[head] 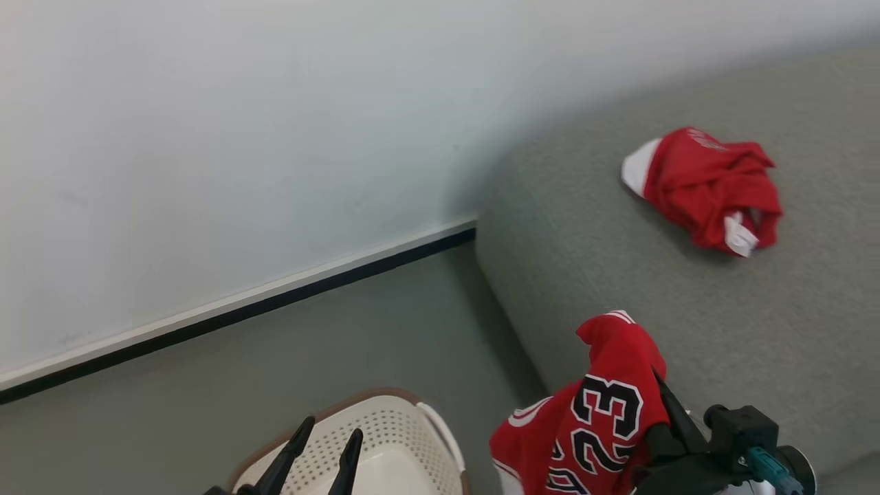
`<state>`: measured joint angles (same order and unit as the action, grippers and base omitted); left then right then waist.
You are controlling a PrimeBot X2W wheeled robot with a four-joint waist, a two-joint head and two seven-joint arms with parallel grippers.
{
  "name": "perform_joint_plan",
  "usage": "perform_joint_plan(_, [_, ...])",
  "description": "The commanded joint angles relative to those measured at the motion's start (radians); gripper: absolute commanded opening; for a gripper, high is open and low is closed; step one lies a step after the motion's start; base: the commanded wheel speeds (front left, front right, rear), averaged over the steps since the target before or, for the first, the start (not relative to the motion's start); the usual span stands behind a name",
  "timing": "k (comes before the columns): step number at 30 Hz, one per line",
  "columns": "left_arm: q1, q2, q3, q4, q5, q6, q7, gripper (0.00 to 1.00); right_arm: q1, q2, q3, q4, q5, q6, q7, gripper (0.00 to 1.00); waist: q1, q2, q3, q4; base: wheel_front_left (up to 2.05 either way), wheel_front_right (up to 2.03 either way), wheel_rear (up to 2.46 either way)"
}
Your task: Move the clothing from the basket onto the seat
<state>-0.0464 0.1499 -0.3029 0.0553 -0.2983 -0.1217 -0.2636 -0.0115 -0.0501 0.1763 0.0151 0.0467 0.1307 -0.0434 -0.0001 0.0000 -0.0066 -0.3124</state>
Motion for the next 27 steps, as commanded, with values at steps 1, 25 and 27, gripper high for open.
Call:
perform_joint_plan(1, [-0.007, 0.004, -0.002, 0.004, 0.012, -0.002, -0.002, 1.00, -0.007, 0.001, 0.004, -0.004, 0.006, 0.000, -0.004, 0.00, 0.0001, 0.0000, 0.035, -0.106, 0.00, 0.00, 0.00])
perform_joint_plan(25, [-0.131, 0.070, -0.180, 0.064, -0.040, -0.008, -0.002, 1.00, -0.079, 0.001, -0.028, 0.006, 0.036, 0.000, -0.063, 0.00, 0.0001, 0.0000, 0.175, -0.246, 0.00, 0.00, 0.00])
perform_joint_plan(27, [-0.127, 0.081, -0.177, 0.054, -0.036, -0.008, -0.002, 1.00, -0.133, 0.001, -0.034, 0.013, 0.035, 0.000, -0.060, 0.00, 0.0001, 0.0000, 0.196, -0.247, 0.00, 0.00, 0.00])
